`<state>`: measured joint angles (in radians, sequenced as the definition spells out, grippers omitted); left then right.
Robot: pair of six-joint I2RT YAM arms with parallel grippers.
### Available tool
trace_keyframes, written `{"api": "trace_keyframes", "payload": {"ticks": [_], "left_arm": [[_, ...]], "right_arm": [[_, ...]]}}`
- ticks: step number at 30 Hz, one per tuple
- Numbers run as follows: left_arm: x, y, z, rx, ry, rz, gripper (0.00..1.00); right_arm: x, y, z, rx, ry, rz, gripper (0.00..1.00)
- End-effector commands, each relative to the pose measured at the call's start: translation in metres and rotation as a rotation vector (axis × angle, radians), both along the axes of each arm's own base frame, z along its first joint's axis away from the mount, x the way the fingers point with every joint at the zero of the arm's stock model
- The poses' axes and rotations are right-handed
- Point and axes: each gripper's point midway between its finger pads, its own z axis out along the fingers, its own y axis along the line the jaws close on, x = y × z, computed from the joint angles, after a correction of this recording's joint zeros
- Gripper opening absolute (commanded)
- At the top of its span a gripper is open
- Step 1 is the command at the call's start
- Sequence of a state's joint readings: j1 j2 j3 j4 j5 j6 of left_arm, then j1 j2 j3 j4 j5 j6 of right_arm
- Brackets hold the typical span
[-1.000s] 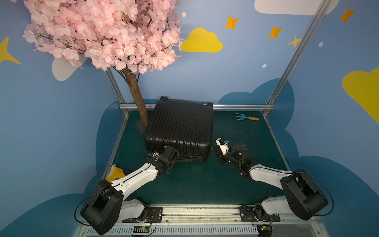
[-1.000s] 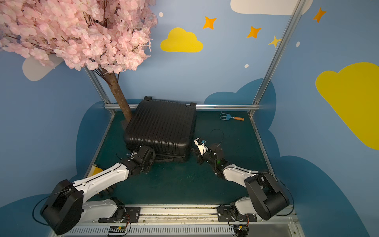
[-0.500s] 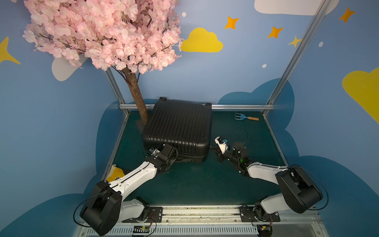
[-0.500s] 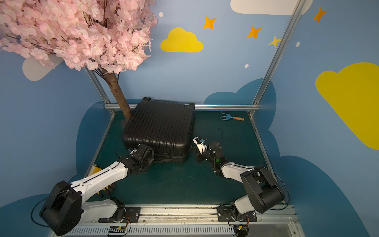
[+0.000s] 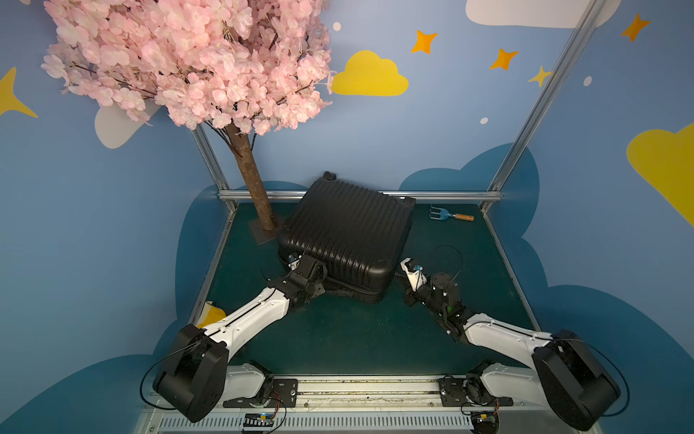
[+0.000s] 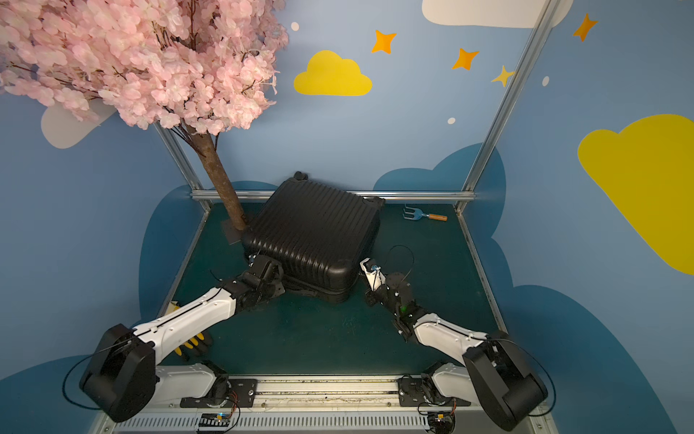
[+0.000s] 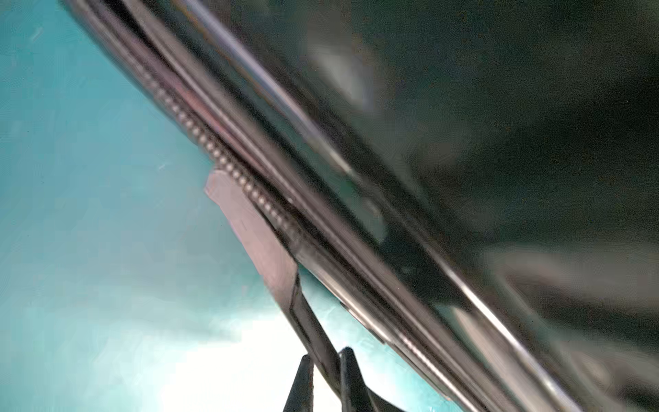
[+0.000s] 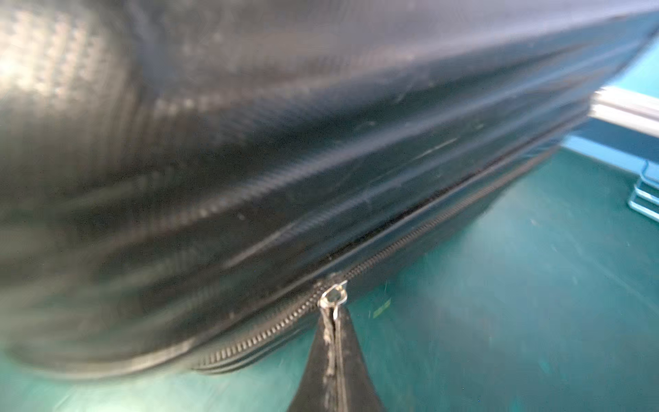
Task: Open the suitcase zippers
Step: Adjust the suitcase at the center of the board.
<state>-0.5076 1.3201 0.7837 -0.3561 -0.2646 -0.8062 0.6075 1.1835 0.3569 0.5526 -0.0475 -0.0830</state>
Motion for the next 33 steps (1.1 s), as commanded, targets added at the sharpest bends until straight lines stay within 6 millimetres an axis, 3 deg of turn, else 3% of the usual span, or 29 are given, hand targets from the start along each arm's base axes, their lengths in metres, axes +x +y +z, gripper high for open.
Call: {"api": "trace_keyframes", "payload": {"ticks": [1, 4, 6, 12, 15, 21, 25, 30, 33], "left_arm": [[0.004, -0.007, -0.001, 0.069, -0.001, -0.197, 0.02], [0.018, 0.010, -0.001, -0.011, 0.003, -0.099, 0.02], [0.028, 0.014, -0.005, -0.095, 0.029, -0.052, 0.09], [0.028, -0.016, -0.014, -0.406, 0.124, 0.004, 0.36], [0.019, -0.026, 0.004, -0.520, 0.041, 0.036, 0.48], [-0.002, 0.003, 0.044, -0.488, -0.143, 0.156, 0.68], [0.000, 0.003, 0.041, -0.489, -0.142, 0.171, 0.68], [0.001, -0.009, 0.013, -0.540, -0.064, 0.195, 0.57], [-0.002, -0.009, 0.009, -0.530, -0.058, 0.204, 0.51]], "right_arm": [[-0.013, 0.000, 0.020, 0.084, -0.025, -0.026, 0.00], [-0.035, 0.006, 0.020, 0.112, -0.004, -0.008, 0.00], [-0.048, 0.011, 0.020, 0.142, 0.007, 0.001, 0.00], [-0.060, 0.015, 0.024, 0.222, 0.054, -0.025, 0.00], [-0.063, 0.018, 0.023, 0.237, 0.064, -0.044, 0.00], [-0.069, 0.026, 0.019, 0.230, 0.071, -0.035, 0.00], [-0.071, 0.031, 0.017, 0.224, 0.076, -0.027, 0.00], [-0.071, 0.031, 0.015, 0.222, 0.077, -0.041, 0.00], [-0.071, 0.029, 0.014, 0.221, 0.080, -0.049, 0.00]]}}
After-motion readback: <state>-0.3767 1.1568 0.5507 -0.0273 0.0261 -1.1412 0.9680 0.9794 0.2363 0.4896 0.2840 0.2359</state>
